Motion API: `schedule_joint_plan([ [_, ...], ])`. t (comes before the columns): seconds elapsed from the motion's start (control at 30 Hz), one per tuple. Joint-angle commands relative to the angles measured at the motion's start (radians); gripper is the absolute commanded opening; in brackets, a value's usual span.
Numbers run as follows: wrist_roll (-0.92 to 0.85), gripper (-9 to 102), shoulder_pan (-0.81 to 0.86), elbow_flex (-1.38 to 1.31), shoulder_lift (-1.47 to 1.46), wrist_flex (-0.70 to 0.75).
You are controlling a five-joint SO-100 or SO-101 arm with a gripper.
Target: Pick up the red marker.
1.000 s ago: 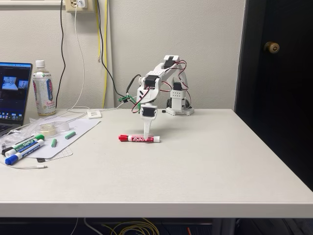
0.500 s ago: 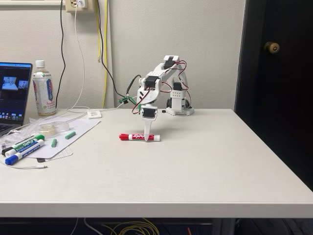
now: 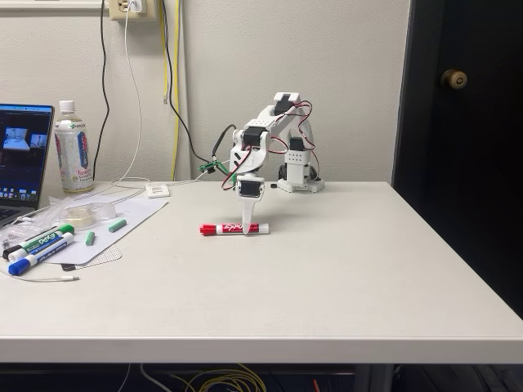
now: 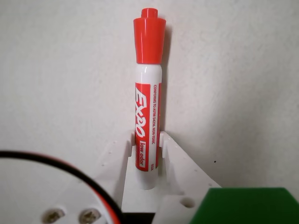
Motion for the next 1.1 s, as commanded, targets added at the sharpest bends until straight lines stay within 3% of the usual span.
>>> schedule_joint_plan([
  [0.0, 0.029, 4, -0.014, -0.035, 0.075, 0.018],
  [0.6, 0.107, 4, -0.064, -0.034, 0.255, 0.161],
  [1.07, 0.121, 8, -0.078, -0.032, 0.238, 0.149],
])
